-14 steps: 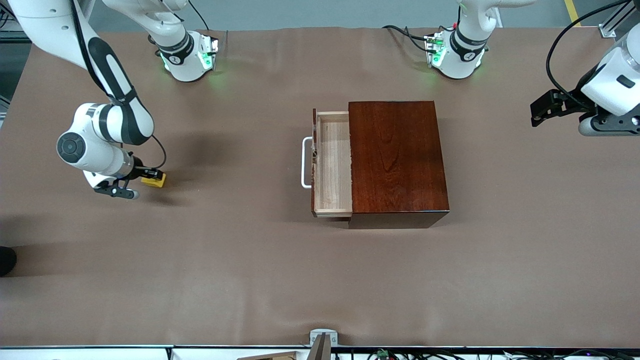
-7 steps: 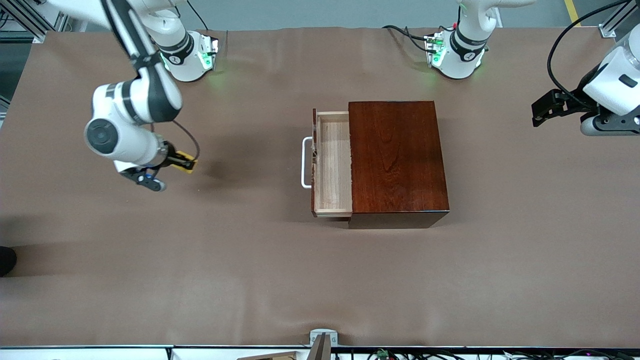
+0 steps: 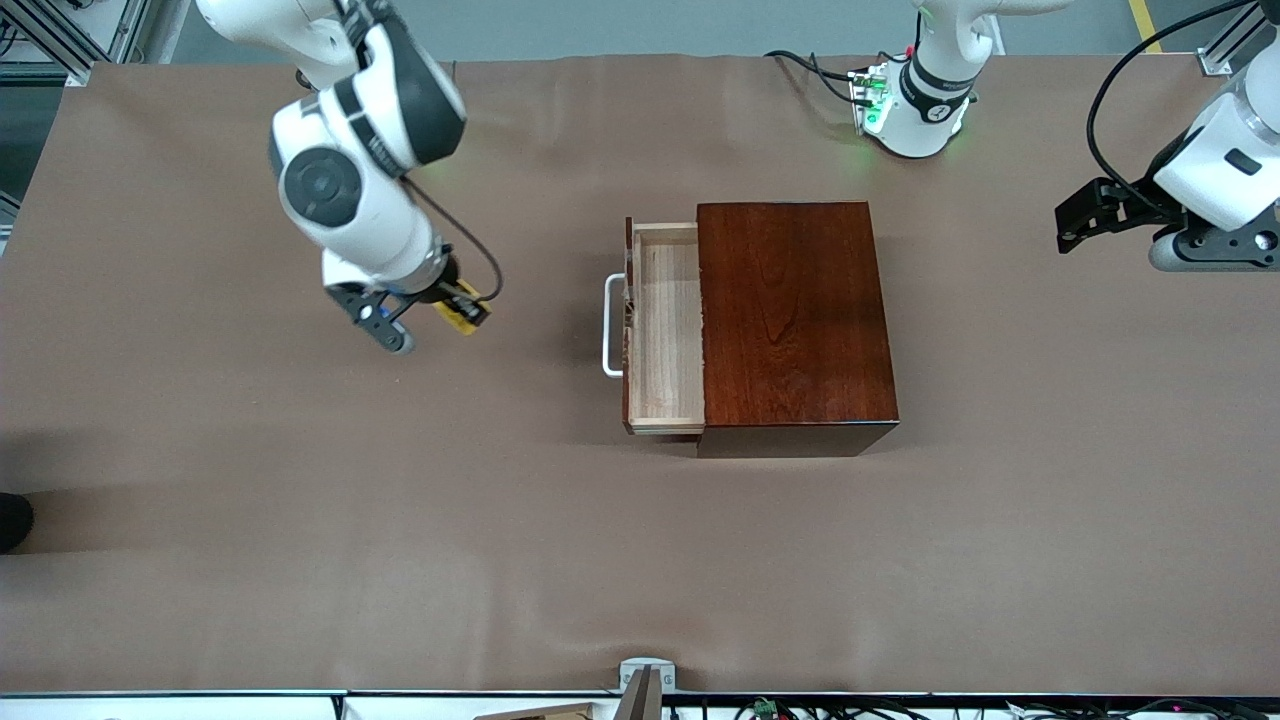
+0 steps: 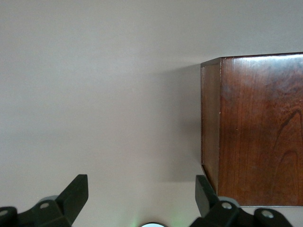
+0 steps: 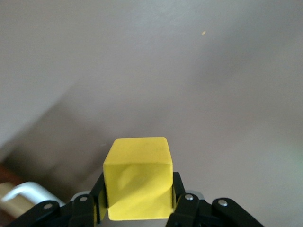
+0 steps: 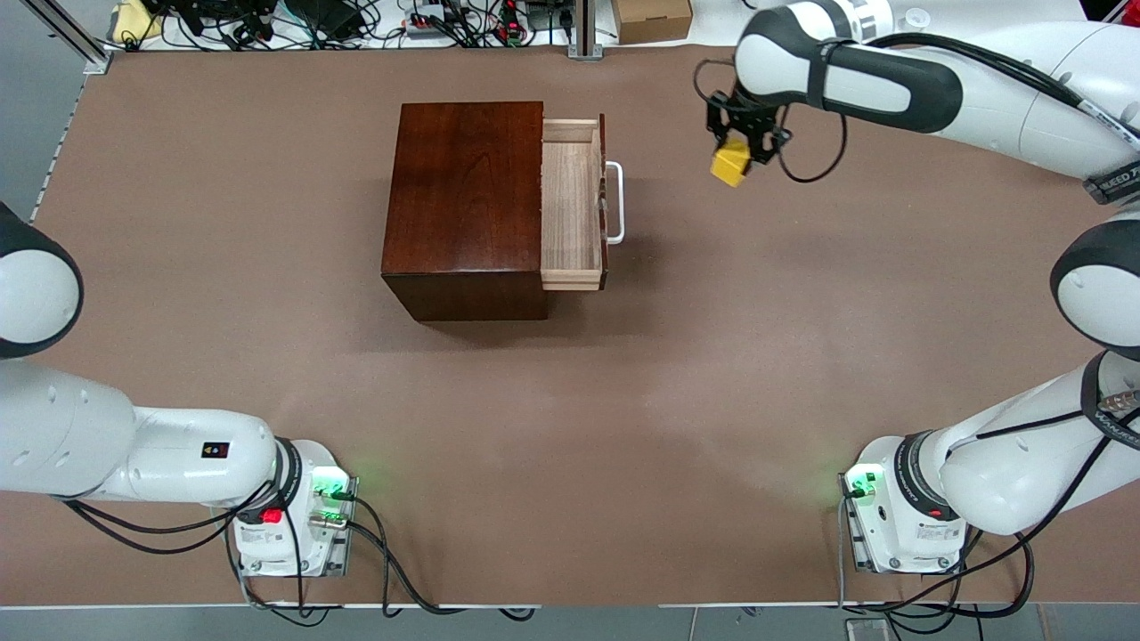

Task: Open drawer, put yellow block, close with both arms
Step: 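Carry the cube over the open drawer and release it inside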

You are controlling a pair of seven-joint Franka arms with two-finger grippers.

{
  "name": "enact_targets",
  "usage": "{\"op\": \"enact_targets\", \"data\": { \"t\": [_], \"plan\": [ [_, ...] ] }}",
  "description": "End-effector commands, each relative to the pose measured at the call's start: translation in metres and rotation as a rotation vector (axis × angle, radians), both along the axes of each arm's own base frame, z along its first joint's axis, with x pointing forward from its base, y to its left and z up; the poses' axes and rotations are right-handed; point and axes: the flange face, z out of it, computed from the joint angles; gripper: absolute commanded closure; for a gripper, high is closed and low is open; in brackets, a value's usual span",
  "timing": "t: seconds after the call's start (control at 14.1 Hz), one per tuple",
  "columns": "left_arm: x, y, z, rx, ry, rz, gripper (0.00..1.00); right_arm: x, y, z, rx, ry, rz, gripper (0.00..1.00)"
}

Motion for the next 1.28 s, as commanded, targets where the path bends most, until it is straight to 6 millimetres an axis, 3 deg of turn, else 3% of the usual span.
{"op": "enact_targets", "data": {
  "t": [0.0, 0.14, 0.35, 0.43, 0.64, 0.78, 1.06, 1.21],
  "plan": [
    [0.0, -0.006, 0.002, -0.016, -0.004, -0.004, 0.0, 0.018, 0.019, 0.025, 0.092, 0.023, -0.148, 1.0],
    [0.001, -0.004, 0.002, -0.016, -0.004, -0.006, 0.0, 0.021, 0.031, 0.04, 0.162, 0.056, -0.271, 1.0],
    [0.001, -0.002, 0.003, -0.016, -0.005, -0.006, 0.0, 0.016, 0.079, 0.049, 0.17, 0.075, -0.388, 1.0],
    [0.001, -0.001, 0.004, -0.017, -0.008, -0.004, 0.0, 0.017, 0.095, 0.046, 0.164, 0.083, -0.439, 1.0],
    [0.001, -0.002, 0.004, -0.015, -0.008, -0.009, 0.0, 0.011, 0.146, 0.009, 0.109, 0.11, -0.502, 1.0],
    [-0.001, -0.004, 0.006, -0.014, -0.011, -0.018, 0.0, 0.01, 0.169, -0.009, 0.087, 0.123, -0.542, 1.0],
    [-0.001, -0.004, 0.002, -0.014, 0.001, -0.016, 0.0, -0.017, 0.199, -0.019, 0.063, 0.14, -0.546, 1.0],
    [0.0, -0.001, 0.001, -0.012, 0.004, -0.013, 0.0, -0.021, 0.204, -0.017, 0.061, 0.142, -0.567, 1.0]
  ]
}}
